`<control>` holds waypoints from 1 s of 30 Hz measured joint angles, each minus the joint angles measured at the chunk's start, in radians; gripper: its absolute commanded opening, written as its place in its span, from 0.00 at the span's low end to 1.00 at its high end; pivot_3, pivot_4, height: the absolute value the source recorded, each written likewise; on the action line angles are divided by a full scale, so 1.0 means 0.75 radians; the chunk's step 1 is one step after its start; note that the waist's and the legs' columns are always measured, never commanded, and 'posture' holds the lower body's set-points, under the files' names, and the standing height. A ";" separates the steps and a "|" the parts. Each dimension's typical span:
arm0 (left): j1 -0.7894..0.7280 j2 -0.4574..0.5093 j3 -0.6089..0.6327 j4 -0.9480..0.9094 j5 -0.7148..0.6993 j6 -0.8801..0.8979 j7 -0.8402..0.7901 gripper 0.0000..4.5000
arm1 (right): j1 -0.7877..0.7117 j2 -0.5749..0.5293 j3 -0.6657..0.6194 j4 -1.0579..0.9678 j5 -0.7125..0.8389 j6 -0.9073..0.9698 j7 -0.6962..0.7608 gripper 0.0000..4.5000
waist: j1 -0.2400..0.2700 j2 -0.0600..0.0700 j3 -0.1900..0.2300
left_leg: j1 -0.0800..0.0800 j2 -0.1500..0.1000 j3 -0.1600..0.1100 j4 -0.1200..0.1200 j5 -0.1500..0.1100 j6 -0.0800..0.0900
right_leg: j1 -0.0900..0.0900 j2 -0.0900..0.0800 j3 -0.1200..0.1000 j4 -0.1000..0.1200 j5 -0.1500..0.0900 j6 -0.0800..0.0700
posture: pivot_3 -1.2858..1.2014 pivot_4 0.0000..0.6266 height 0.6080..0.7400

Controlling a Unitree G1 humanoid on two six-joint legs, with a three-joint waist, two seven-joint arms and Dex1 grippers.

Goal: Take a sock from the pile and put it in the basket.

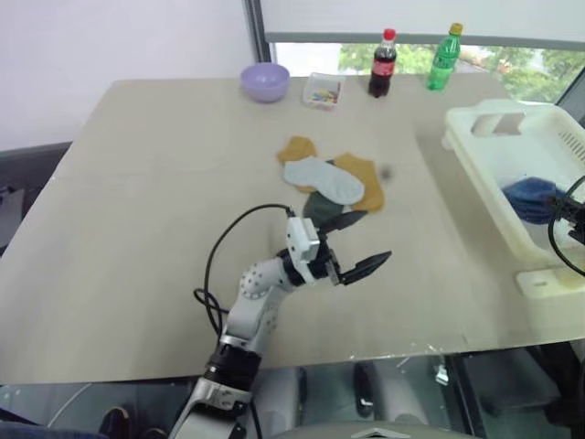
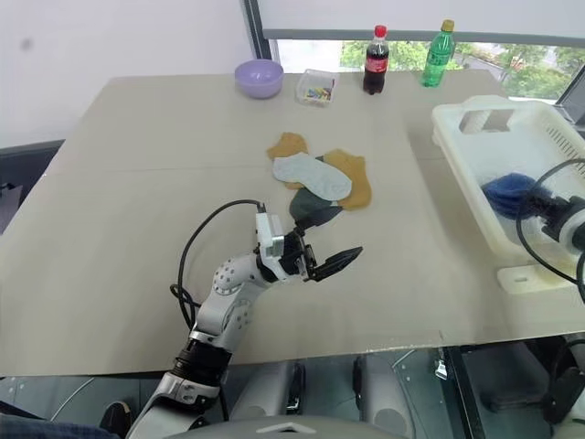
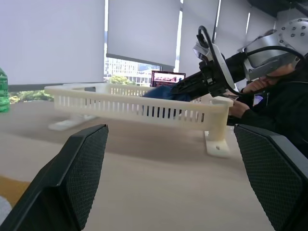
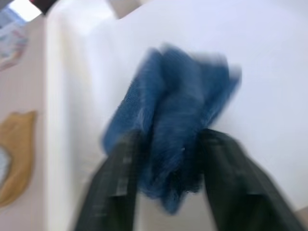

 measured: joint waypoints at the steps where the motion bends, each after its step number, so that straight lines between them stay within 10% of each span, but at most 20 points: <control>1: -0.001 0.000 0.001 0.004 0.001 -0.008 0.000 1.00 | 0.042 -0.034 0.041 -0.024 -0.062 -0.036 0.002 0.91 | 0.000 0.001 -0.001 | 0.000 0.000 0.002 0.000 -0.001 0.001 | 0.000 0.000 0.001 -0.001 0.000 0.001 | 0.52 0.24 0.97; 10: -0.012 0.023 0.023 0.038 0.028 0.011 0.062 1.00 | 0.285 -0.242 0.206 -0.316 -0.385 -0.399 0.218 0.99 | -0.019 0.005 -0.003 | 0.002 0.001 0.009 0.002 -0.003 0.005 | 0.000 0.002 0.013 -0.006 0.005 0.009 | 0.52 0.24 0.97; 21: 0.118 0.261 0.187 -0.278 0.005 0.404 0.311 1.00 | 0.668 0.337 0.709 -0.830 -0.288 -0.849 0.559 0.99 | -0.019 0.005 -0.002 | 0.000 0.013 0.007 0.001 -0.004 0.005 | -0.002 0.005 0.010 -0.008 0.006 0.010 | 0.52 0.24 0.97; 30: 0.701 0.460 0.434 -0.795 -0.066 0.659 0.468 1.00 | 1.025 0.224 0.574 -0.328 -0.377 -1.298 1.109 0.99 | -0.044 -0.001 -0.003 | 0.008 0.011 0.019 0.006 -0.009 0.012 | 0.000 -0.002 0.021 -0.010 0.007 0.011 | 0.52 0.24 0.97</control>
